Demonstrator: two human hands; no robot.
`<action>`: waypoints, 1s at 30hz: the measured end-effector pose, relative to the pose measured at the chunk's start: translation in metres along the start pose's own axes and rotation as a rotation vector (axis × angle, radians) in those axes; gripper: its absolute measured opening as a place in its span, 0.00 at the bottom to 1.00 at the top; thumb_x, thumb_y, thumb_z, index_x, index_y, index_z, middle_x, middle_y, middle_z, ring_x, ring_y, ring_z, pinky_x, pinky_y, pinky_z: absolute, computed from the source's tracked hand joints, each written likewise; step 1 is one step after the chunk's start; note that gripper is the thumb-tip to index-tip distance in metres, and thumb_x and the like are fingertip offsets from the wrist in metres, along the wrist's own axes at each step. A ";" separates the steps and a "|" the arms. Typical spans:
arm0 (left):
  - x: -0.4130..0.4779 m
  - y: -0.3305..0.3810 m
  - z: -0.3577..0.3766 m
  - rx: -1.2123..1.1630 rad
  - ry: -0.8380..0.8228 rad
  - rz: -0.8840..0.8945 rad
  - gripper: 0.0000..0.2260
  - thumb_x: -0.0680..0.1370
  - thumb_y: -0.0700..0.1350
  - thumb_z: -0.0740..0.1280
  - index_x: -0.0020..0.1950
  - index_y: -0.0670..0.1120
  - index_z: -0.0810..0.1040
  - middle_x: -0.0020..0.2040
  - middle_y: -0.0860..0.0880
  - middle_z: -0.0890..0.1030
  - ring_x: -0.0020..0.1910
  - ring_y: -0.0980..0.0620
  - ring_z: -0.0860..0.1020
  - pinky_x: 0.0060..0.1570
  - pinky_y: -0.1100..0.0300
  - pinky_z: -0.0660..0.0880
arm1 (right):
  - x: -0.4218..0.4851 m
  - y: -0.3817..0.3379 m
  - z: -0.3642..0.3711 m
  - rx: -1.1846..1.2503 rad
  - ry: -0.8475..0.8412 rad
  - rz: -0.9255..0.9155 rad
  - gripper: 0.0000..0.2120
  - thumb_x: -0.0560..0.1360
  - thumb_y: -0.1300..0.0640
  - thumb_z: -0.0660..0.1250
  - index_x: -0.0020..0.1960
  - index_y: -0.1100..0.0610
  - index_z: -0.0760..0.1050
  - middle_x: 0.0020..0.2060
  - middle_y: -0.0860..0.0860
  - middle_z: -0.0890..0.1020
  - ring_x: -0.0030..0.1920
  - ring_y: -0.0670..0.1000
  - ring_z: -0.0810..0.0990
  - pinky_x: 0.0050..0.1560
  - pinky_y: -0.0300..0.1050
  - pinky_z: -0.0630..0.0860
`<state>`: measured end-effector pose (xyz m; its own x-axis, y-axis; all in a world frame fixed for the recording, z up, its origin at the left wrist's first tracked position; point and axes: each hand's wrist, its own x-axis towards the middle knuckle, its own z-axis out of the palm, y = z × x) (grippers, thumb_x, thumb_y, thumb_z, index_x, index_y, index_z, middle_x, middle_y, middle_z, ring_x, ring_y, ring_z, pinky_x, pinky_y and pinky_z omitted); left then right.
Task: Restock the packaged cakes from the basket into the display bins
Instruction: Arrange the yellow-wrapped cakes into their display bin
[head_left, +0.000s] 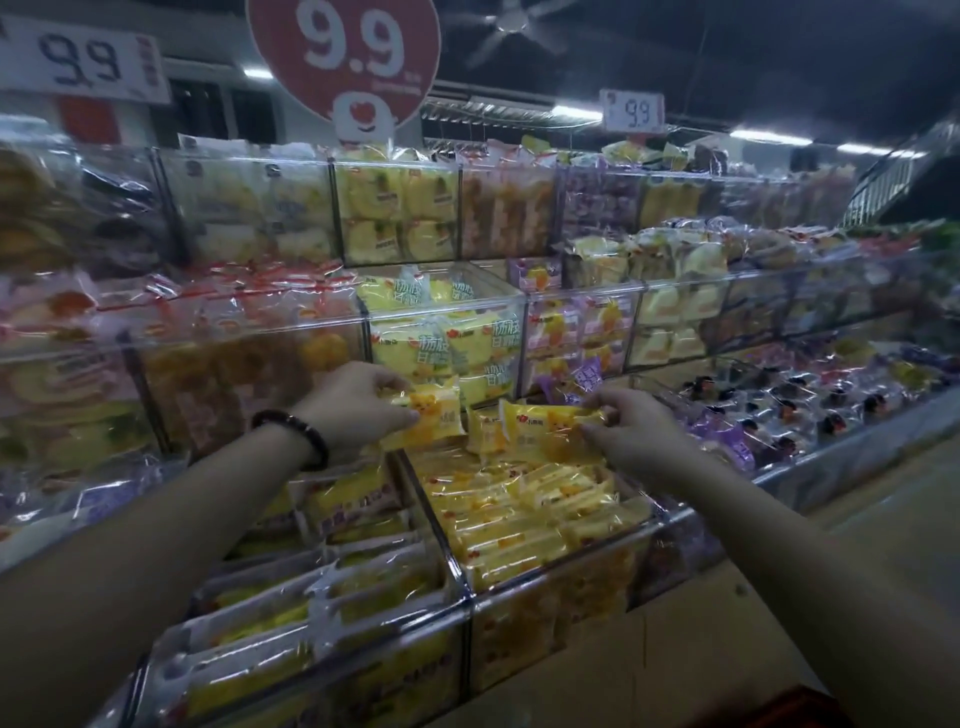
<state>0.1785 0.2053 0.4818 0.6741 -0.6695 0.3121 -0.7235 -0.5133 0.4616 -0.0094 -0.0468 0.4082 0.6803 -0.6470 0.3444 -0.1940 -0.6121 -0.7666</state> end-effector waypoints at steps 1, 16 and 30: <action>0.014 0.001 0.003 0.057 0.014 0.004 0.20 0.78 0.52 0.76 0.68 0.51 0.80 0.68 0.48 0.79 0.58 0.51 0.78 0.52 0.59 0.74 | 0.010 -0.002 0.006 -0.046 0.009 -0.006 0.08 0.81 0.55 0.71 0.59 0.49 0.80 0.49 0.53 0.84 0.41 0.54 0.86 0.38 0.51 0.86; 0.103 -0.010 0.078 0.219 -0.040 -0.061 0.17 0.78 0.46 0.75 0.67 0.47 0.80 0.56 0.50 0.80 0.49 0.51 0.78 0.40 0.62 0.75 | 0.090 0.008 0.060 -0.285 -0.041 -0.072 0.15 0.81 0.59 0.70 0.67 0.51 0.80 0.59 0.51 0.81 0.48 0.50 0.83 0.51 0.48 0.84; 0.088 -0.007 0.107 0.891 0.153 0.164 0.21 0.81 0.35 0.66 0.74 0.46 0.72 0.68 0.42 0.73 0.67 0.39 0.74 0.56 0.47 0.79 | 0.100 0.016 0.082 -0.653 0.104 -0.142 0.14 0.80 0.55 0.71 0.65 0.51 0.79 0.59 0.54 0.74 0.58 0.56 0.76 0.58 0.54 0.80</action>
<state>0.2272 0.0922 0.4169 0.5189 -0.7247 0.4534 -0.6162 -0.6847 -0.3892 0.1133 -0.0836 0.3863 0.6656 -0.5600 0.4932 -0.5169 -0.8227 -0.2366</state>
